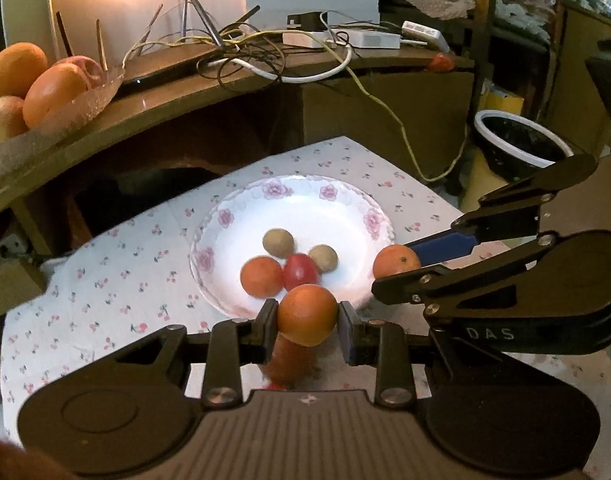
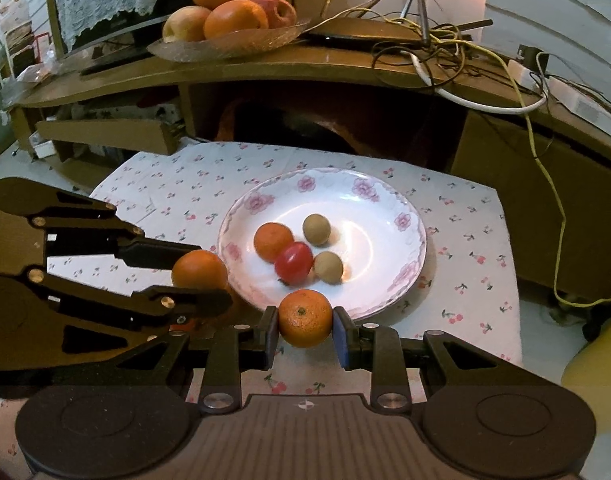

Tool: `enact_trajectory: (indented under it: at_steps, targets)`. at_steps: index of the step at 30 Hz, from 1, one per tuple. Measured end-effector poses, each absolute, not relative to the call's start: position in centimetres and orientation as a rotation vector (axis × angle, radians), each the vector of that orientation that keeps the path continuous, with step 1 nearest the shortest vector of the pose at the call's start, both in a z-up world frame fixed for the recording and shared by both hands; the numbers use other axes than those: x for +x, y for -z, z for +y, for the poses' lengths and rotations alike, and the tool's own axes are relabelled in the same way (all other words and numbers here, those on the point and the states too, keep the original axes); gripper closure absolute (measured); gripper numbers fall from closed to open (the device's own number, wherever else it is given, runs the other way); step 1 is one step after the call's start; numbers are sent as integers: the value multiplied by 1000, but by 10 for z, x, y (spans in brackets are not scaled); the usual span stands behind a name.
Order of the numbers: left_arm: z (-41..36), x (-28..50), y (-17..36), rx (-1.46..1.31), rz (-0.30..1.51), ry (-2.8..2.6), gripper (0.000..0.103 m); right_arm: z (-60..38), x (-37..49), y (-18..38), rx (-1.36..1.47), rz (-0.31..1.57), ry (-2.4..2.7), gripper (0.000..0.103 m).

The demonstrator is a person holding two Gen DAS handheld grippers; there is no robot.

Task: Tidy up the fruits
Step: 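Lift the orange and mandarin and carry both toward the white plate, then lower the orange and mandarin into the plate and open both grippers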

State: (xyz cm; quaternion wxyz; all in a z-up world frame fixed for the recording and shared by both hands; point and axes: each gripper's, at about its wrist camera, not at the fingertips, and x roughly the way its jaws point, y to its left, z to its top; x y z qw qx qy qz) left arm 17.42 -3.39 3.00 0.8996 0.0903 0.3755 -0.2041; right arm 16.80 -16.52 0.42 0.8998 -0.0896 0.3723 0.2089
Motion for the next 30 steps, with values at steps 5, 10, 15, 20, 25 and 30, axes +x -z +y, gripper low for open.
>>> enact_trajectory:
  at_steps: [5,10,15,20,25,30]
  targets:
    - [-32,193,-30,158,768,395,67,-167,185,-7,-156,755,-390,73]
    - [-27,202,-19,150,789,380,67,-163,198,-1,-141,768,-377,73]
    - [-27,209,-11,155,797,367,67,-158,206,9,-152,793,-367,73]
    - [-27,216,-2,161,816,371,67,-158,214,17,-139,819,-369,73]
    - [-29,223,6,168,829,366,67,-156,220,25,-169,830,-373,73]
    - [-30,228,11,166,833,361,67,-156,226,28,-171,827,-370,73]
